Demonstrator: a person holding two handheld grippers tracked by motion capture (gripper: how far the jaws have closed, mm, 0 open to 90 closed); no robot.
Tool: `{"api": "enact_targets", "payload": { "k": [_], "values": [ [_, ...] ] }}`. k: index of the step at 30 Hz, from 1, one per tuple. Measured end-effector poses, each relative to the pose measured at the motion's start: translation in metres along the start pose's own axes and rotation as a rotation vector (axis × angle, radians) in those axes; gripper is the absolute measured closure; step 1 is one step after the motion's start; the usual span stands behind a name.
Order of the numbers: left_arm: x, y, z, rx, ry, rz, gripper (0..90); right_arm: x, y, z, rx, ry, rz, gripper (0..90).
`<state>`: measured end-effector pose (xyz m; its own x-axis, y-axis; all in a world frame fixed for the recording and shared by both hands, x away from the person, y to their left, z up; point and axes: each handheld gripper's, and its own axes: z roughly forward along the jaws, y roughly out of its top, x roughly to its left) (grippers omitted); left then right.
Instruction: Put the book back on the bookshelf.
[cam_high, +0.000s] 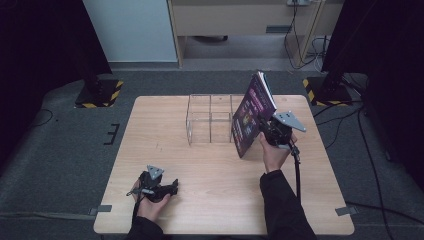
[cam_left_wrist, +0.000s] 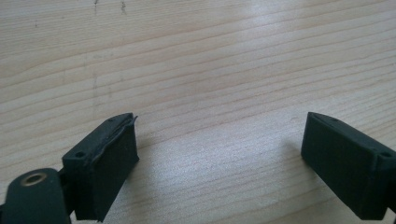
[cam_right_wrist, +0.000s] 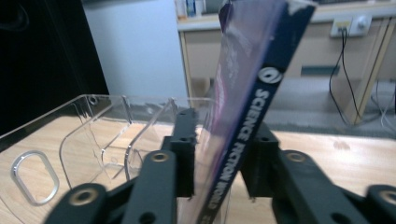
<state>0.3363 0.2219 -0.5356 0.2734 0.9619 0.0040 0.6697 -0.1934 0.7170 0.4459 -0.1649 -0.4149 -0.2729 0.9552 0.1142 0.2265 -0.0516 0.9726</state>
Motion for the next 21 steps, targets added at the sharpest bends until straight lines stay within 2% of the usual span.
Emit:
{"api": "enact_targets", "payload": {
  "k": [4,5,8,13,21],
  "values": [
    [-0.0001,0.0000,0.0000,-0.001,0.000,-0.001,9.6,-0.0011,0.0022,0.0019,0.022,-0.002,0.026,77.9],
    [0.0000,0.0000,0.0000,0.000,0.000,0.000,9.6,-0.0031,0.0041,0.0024,0.032,0.006,0.080,82.1],
    [0.0001,0.0000,0.0000,-0.001,0.000,0.000,9.6,-0.0049,0.0057,0.0023,0.019,0.034,0.164,84.3],
    [0.0001,0.0000,0.0000,-0.001,0.000,0.000,9.6,0.0006,0.0074,0.0021,-0.006,0.037,0.144,84.5],
    [0.0001,0.0000,0.0000,0.000,0.000,0.001,9.6,0.0042,0.0086,0.0098,-0.084,0.020,0.091,84.5]
  ]
}}
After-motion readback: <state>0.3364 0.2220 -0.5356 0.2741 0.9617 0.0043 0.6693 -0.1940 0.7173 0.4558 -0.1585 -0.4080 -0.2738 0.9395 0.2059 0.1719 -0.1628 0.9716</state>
